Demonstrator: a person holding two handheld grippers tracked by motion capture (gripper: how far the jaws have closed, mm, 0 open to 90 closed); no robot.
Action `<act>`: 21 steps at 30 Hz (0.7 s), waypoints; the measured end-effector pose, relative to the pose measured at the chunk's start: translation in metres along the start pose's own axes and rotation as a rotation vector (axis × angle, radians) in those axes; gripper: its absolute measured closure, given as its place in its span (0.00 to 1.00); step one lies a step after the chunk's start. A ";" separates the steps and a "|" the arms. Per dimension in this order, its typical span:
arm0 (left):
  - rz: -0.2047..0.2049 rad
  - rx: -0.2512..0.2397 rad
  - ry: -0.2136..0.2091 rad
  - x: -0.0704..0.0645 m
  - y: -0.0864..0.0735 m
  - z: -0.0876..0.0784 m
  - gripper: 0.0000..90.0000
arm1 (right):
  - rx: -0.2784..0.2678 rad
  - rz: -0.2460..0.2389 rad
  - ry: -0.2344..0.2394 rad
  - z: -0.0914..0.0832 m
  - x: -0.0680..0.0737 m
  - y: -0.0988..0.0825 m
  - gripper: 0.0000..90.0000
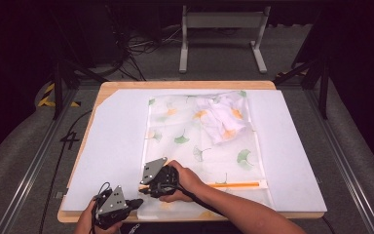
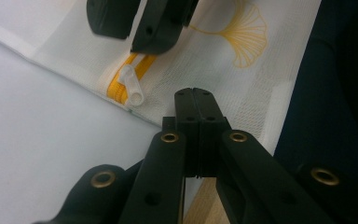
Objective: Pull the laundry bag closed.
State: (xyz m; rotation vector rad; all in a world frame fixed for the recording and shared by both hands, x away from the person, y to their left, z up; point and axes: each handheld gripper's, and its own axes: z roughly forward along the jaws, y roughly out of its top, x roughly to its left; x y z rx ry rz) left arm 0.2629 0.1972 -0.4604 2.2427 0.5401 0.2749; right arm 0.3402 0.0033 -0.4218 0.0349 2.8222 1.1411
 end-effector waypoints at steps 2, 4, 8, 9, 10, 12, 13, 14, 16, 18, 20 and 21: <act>0.002 0.000 0.000 0.000 0.000 0.000 1.00 | -0.001 0.001 0.000 0.004 0.001 0.002 0.78; 0.004 -0.002 -0.003 0.000 0.000 0.000 1.00 | 0.002 0.005 0.009 0.008 0.002 0.004 0.76; 0.006 -0.001 -0.003 0.000 0.000 0.000 1.00 | 0.022 0.007 0.023 0.018 0.002 0.006 0.75; 0.007 0.000 -0.002 0.000 0.000 0.000 1.00 | 0.023 0.007 0.025 0.021 0.002 0.006 0.75; 0.007 0.001 -0.002 0.000 0.000 0.000 1.00 | 0.029 0.004 0.019 0.023 0.002 0.006 0.75; 0.009 0.002 -0.001 0.000 0.000 0.000 1.00 | 0.039 -0.001 0.011 0.026 0.002 0.005 0.77; 0.010 0.003 -0.002 0.000 0.000 0.000 1.00 | 0.041 -0.001 0.007 0.027 0.001 0.005 0.78; 0.010 0.002 -0.002 0.000 0.000 0.000 1.00 | 0.039 0.003 0.005 0.027 0.000 0.005 0.79; 0.012 0.003 -0.001 0.000 0.000 0.000 1.00 | 0.039 0.004 0.003 0.026 0.000 0.004 0.80; 0.011 0.003 -0.003 0.000 0.000 0.000 1.00 | 0.040 0.001 0.002 0.025 0.000 0.004 0.82; 0.009 0.001 -0.004 0.000 0.000 0.000 1.00 | 0.035 0.002 -0.004 0.024 0.000 0.003 0.83; 0.009 0.003 -0.003 0.000 0.000 0.000 1.00 | 0.028 0.005 -0.008 0.022 0.000 0.003 0.85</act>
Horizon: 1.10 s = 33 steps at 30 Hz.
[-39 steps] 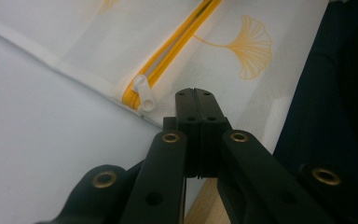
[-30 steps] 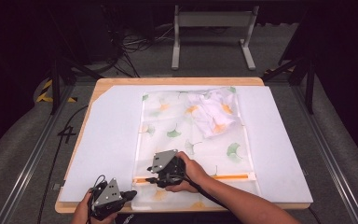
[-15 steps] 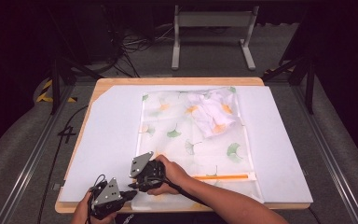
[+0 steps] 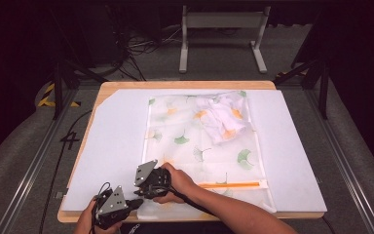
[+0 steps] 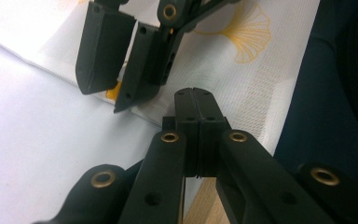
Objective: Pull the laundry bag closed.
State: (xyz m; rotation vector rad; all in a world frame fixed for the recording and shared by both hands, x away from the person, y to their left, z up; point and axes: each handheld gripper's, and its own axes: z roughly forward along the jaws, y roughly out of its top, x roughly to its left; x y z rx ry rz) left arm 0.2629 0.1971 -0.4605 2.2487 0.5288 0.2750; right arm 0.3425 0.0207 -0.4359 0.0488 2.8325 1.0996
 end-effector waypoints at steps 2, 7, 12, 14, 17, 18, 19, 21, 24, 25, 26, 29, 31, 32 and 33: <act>0.000 -0.001 -0.003 0.000 0.000 0.000 1.00 | -0.018 0.024 0.012 -0.003 -0.002 -0.001 0.89; -0.004 -0.002 -0.006 0.001 0.000 0.000 1.00 | -0.021 0.037 -0.008 -0.009 -0.004 -0.003 0.90; -0.003 -0.003 -0.009 0.001 0.000 0.000 1.00 | -0.025 0.076 -0.019 -0.016 -0.011 -0.008 0.90; -0.004 -0.002 -0.009 0.001 0.000 0.000 1.00 | -0.018 0.073 -0.023 -0.016 -0.012 -0.008 0.90; -0.004 -0.003 -0.010 0.002 0.000 0.000 1.00 | -0.021 0.075 -0.015 -0.016 -0.012 -0.009 0.90; -0.004 -0.003 -0.010 0.002 0.000 0.000 1.00 | -0.015 0.074 -0.010 -0.017 -0.013 -0.009 0.90; -0.004 -0.003 -0.009 0.002 0.000 0.000 1.00 | -0.013 0.074 -0.003 -0.017 -0.013 -0.009 0.90; -0.004 -0.002 -0.010 0.002 0.000 0.000 1.00 | -0.012 0.075 -0.003 -0.017 -0.013 -0.010 0.90; -0.004 -0.002 -0.010 0.002 0.000 0.000 1.00 | 0.000 0.065 0.017 -0.017 -0.013 -0.010 0.89; -0.003 -0.001 -0.009 0.002 0.000 0.000 1.00 | 0.005 0.059 0.021 -0.016 -0.013 -0.010 0.89; -0.003 -0.001 -0.009 0.002 0.000 0.000 1.00 | 0.004 0.056 0.026 -0.016 -0.013 -0.010 0.89; -0.002 0.000 -0.009 0.002 0.000 0.000 1.00 | 0.021 0.045 0.034 -0.015 -0.014 -0.009 0.89; -0.003 0.001 -0.010 0.002 0.000 0.000 1.00 | 0.042 0.038 0.055 -0.013 -0.015 -0.009 0.87; -0.004 0.002 -0.011 0.002 0.000 0.001 1.00 | 0.058 0.019 0.050 -0.012 -0.015 -0.009 0.87; -0.003 0.001 -0.011 0.002 0.000 0.001 1.00 | 0.065 0.010 0.052 -0.011 -0.014 -0.008 0.88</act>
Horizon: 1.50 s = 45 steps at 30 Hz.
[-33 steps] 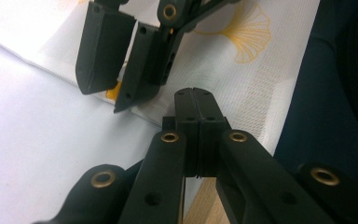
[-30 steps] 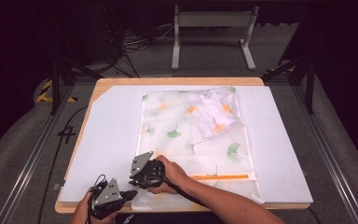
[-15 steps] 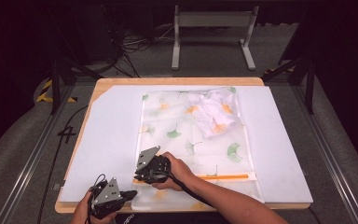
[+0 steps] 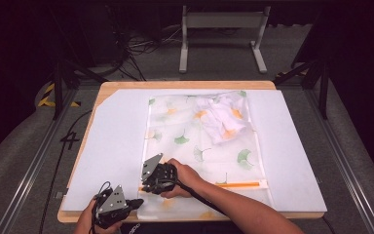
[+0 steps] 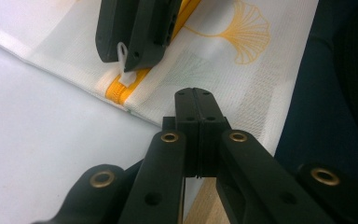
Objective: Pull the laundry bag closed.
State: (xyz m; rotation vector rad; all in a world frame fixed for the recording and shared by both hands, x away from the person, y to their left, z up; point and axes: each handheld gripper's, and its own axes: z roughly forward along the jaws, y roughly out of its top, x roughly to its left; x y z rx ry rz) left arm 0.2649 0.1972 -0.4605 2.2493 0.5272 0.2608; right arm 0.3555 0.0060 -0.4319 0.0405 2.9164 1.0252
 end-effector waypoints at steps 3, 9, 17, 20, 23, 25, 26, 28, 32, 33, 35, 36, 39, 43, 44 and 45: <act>0.000 -0.001 0.000 0.000 0.000 0.000 1.00 | 0.011 -0.040 -0.005 0.001 0.002 0.004 0.90; -0.007 -0.005 -0.009 0.001 0.000 0.001 1.00 | 0.019 -0.066 0.013 -0.001 0.003 0.004 0.98; -0.008 -0.005 -0.013 0.002 0.000 0.001 1.00 | 0.007 -0.056 0.011 -0.002 0.007 0.000 1.00; -0.008 -0.006 -0.012 0.002 0.000 0.001 1.00 | 0.003 -0.031 0.014 -0.001 0.005 -0.001 0.99; -0.008 -0.005 -0.014 0.002 0.000 0.001 1.00 | -0.021 0.000 0.025 0.000 0.002 -0.003 0.97; -0.008 -0.005 -0.015 0.002 0.000 0.001 1.00 | -0.033 0.018 0.030 0.000 0.001 -0.003 0.97; -0.008 -0.005 -0.014 0.002 0.000 0.001 1.00 | -0.039 0.030 0.039 0.000 0.001 -0.004 0.96; -0.009 -0.006 -0.014 0.002 0.000 0.001 1.00 | -0.046 0.047 0.046 0.002 -0.001 -0.004 0.96; -0.009 -0.005 -0.015 0.002 0.000 0.001 1.00 | -0.064 0.073 0.051 0.006 -0.002 -0.006 0.96; -0.010 -0.006 -0.016 0.002 0.000 0.001 1.00 | -0.080 0.084 0.059 0.007 -0.003 -0.007 0.96; -0.011 -0.006 -0.017 0.003 0.000 0.001 1.00 | -0.095 0.096 0.056 0.008 -0.002 -0.009 0.98; -0.011 -0.006 -0.016 0.003 0.000 0.001 1.00 | -0.095 0.096 0.056 0.008 -0.002 -0.009 0.98; -0.016 -0.008 -0.019 0.003 0.000 0.001 1.00 | -0.109 0.096 0.043 0.008 0.001 -0.010 1.00; -0.024 -0.008 -0.021 0.003 0.000 0.001 1.00 | -0.125 0.132 0.068 0.006 -0.002 -0.014 1.00; -0.029 -0.011 -0.022 0.004 -0.001 0.001 1.00 | -0.126 0.136 0.074 0.005 -0.003 -0.015 1.00; -0.031 -0.013 -0.023 0.004 -0.001 0.001 1.00 | -0.128 0.137 0.074 0.004 -0.003 -0.016 1.00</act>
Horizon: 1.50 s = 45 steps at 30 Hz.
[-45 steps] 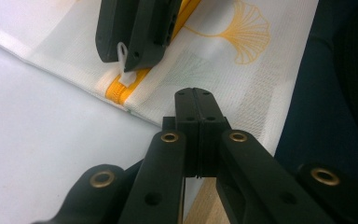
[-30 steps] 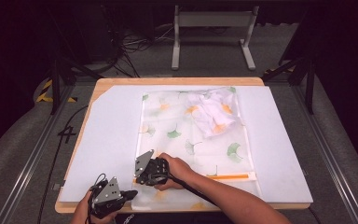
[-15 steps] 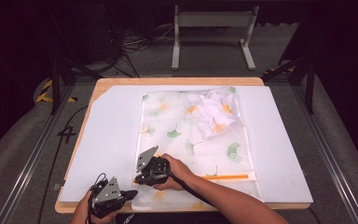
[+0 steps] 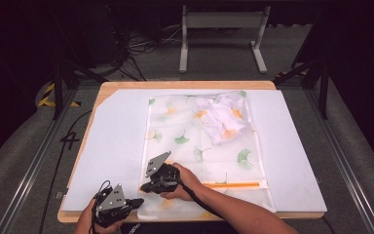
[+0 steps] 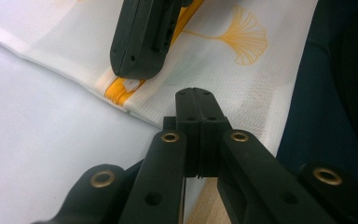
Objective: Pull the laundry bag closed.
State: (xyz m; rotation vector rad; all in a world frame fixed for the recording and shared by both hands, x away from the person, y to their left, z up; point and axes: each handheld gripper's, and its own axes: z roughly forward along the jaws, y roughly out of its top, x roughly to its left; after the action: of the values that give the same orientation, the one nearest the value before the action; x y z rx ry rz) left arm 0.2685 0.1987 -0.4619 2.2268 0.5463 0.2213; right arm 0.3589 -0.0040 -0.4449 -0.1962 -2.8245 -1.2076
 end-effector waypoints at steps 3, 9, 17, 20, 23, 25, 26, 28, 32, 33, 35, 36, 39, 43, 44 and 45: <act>-0.007 0.001 -0.003 0.000 0.000 0.000 1.00 | -0.009 -0.001 -0.005 -0.004 0.002 0.000 1.00; 0.022 0.049 0.092 -0.009 0.011 0.003 0.96 | -0.006 -0.010 -0.011 -0.005 0.004 -0.002 1.00; 0.037 0.047 0.104 0.005 0.014 0.008 1.00 | -0.006 -0.002 0.002 -0.006 0.002 -0.004 1.00; 0.013 0.041 0.095 0.007 0.013 0.008 1.00 | 0.000 -0.005 -0.002 -0.008 0.004 -0.005 1.00; -0.004 0.048 0.106 0.005 0.014 0.009 1.00 | 0.003 -0.007 -0.009 -0.009 0.005 -0.006 1.00; -0.003 0.052 0.117 0.003 0.014 0.009 1.00 | 0.007 -0.015 -0.014 -0.011 0.007 -0.007 1.00; -0.006 0.050 0.116 0.004 0.014 0.009 1.00 | 0.007 -0.013 -0.016 -0.011 0.008 -0.008 1.00; -0.022 0.041 0.109 0.005 0.013 0.009 1.00 | 0.011 -0.021 -0.023 -0.012 0.009 -0.008 1.00; -0.035 0.042 0.108 0.005 0.014 0.008 1.00 | 0.020 -0.029 -0.034 -0.012 0.011 -0.007 1.00; -0.032 0.036 0.107 0.005 0.013 0.008 1.00 | 0.019 -0.033 -0.034 -0.012 0.011 -0.007 1.00; -0.023 0.029 0.123 0.006 0.014 0.007 1.00 | 0.017 -0.028 -0.034 -0.011 0.010 -0.006 1.00; -0.022 0.021 0.123 0.006 0.014 0.006 1.00 | 0.018 -0.032 -0.036 -0.011 0.009 -0.006 1.00; -0.019 0.020 0.132 0.007 0.014 0.006 1.00 | 0.013 -0.024 -0.042 -0.011 0.008 -0.005 1.00; -0.025 0.038 0.125 0.007 0.014 0.008 1.00 | 0.012 -0.020 -0.038 -0.011 0.007 -0.006 1.00; -0.027 0.042 0.126 0.007 0.014 0.008 1.00 | 0.011 -0.018 -0.037 -0.011 0.007 -0.006 1.00; -0.027 0.042 0.126 0.007 0.014 0.008 1.00 | 0.011 -0.019 -0.037 -0.011 0.008 -0.006 1.00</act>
State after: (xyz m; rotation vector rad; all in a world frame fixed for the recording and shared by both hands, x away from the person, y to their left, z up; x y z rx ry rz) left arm 0.2812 0.1885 -0.4563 2.2551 0.6537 0.3403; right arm 0.3507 -0.0158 -0.4407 -0.1942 -2.8704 -1.2038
